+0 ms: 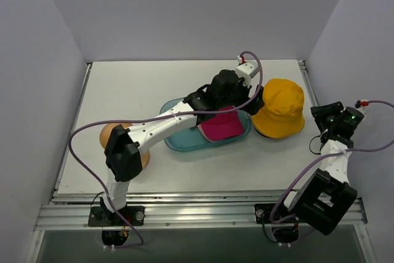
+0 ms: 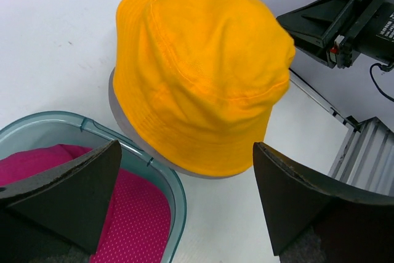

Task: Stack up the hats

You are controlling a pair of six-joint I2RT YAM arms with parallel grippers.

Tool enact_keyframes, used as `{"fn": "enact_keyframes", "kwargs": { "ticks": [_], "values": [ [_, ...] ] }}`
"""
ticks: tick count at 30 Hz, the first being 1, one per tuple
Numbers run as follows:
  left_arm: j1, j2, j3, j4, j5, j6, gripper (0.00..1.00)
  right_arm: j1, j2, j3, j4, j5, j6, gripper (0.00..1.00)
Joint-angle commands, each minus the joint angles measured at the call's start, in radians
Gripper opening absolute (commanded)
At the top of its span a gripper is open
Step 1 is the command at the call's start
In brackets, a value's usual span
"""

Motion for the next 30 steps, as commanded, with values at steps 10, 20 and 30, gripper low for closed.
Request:
{"fn": "enact_keyframes", "kwargs": {
  "ticks": [10, 20, 30],
  "values": [
    [-0.004, -0.318, -0.234, -0.082, -0.131, -0.004, 0.94, 0.222, -0.178, 0.229, -0.222, 0.214, -0.091, 0.37],
    [-0.005, -0.571, -0.554, 0.006, -0.230, -0.004, 0.94, 0.405, -0.318, 0.417, -0.377, 0.265, -0.104, 0.40],
    [0.011, -0.582, -0.628, -0.020, -0.339, 0.011, 0.95, 0.976, -0.298, 0.401, -0.328, 0.556, -0.166, 0.39]
  ]
}}
